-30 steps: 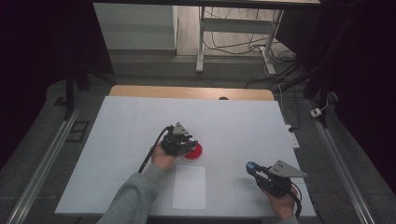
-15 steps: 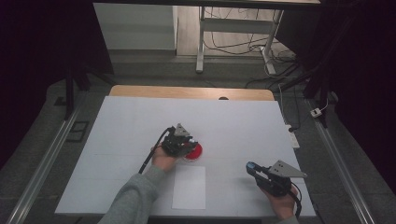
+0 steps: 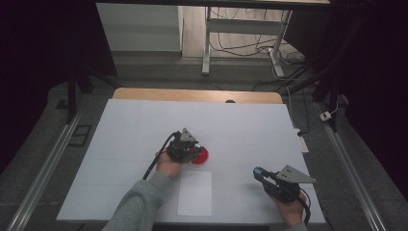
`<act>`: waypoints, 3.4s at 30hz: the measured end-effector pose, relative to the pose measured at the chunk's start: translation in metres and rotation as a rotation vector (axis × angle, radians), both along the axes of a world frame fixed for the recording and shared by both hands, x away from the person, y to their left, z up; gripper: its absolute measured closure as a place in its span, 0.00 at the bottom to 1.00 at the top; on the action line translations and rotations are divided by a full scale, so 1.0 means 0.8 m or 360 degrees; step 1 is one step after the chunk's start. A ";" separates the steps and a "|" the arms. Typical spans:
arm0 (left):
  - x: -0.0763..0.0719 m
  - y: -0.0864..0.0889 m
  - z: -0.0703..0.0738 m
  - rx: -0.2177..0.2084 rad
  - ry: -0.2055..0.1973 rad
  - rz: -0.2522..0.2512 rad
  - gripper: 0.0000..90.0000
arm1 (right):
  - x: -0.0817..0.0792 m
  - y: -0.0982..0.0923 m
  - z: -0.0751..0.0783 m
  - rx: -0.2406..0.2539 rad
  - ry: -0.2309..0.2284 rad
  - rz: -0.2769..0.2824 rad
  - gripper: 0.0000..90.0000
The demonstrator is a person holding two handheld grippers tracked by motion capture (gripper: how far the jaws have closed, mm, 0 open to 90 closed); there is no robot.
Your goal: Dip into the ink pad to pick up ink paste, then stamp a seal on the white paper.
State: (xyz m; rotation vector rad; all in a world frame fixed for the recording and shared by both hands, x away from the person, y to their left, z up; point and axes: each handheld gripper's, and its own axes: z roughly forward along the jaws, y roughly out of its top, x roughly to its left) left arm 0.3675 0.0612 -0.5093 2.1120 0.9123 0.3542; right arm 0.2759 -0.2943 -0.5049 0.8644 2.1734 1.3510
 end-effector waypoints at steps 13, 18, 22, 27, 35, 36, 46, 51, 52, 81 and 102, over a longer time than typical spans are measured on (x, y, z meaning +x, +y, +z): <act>-0.001 0.000 -0.001 0.0002 -0.0009 0.0004 0.73 | 0.000 0.001 0.000 -0.0008 -0.0004 0.0003 0.82; -0.002 -0.001 -0.001 0.0008 -0.0012 0.0003 0.73 | 0.000 0.001 0.000 -0.0007 -0.0006 0.0004 0.82; -0.001 -0.001 -0.002 0.0006 -0.0010 0.0001 0.73 | 0.000 0.001 0.000 -0.0007 -0.0006 0.0003 0.82; 0.000 0.000 -0.002 -0.0011 -0.0001 -0.0001 0.73 | 0.000 0.001 0.000 -0.0007 -0.0005 0.0004 0.82; 0.001 0.001 0.000 -0.0017 0.0005 -0.0003 0.73 | 0.000 0.000 0.001 -0.0005 -0.0009 0.0002 0.82; 0.001 0.003 0.003 -0.0052 -0.0009 0.0003 0.73 | -0.001 0.000 0.001 -0.0004 -0.0008 0.0001 0.82; -0.013 0.022 0.036 -0.0184 -0.0048 -0.0025 0.73 | 0.000 -0.001 0.002 0.0001 -0.0009 -0.0003 0.82; -0.024 0.025 0.042 -0.0190 -0.0045 -0.0062 0.73 | -0.001 0.000 0.002 -0.0001 -0.0013 0.0002 0.82; -0.026 0.026 0.043 -0.0196 -0.0042 -0.0067 0.73 | -0.001 0.000 0.002 -0.0001 -0.0009 -0.0001 0.82; -0.063 0.048 0.054 -0.0287 0.0008 -0.0206 0.73 | 0.000 0.002 0.000 -0.0002 -0.0006 0.0003 0.82; -0.078 0.055 0.058 -0.0286 0.0020 -0.0283 0.73 | 0.000 0.002 0.001 -0.0003 -0.0010 -0.0001 0.82</act>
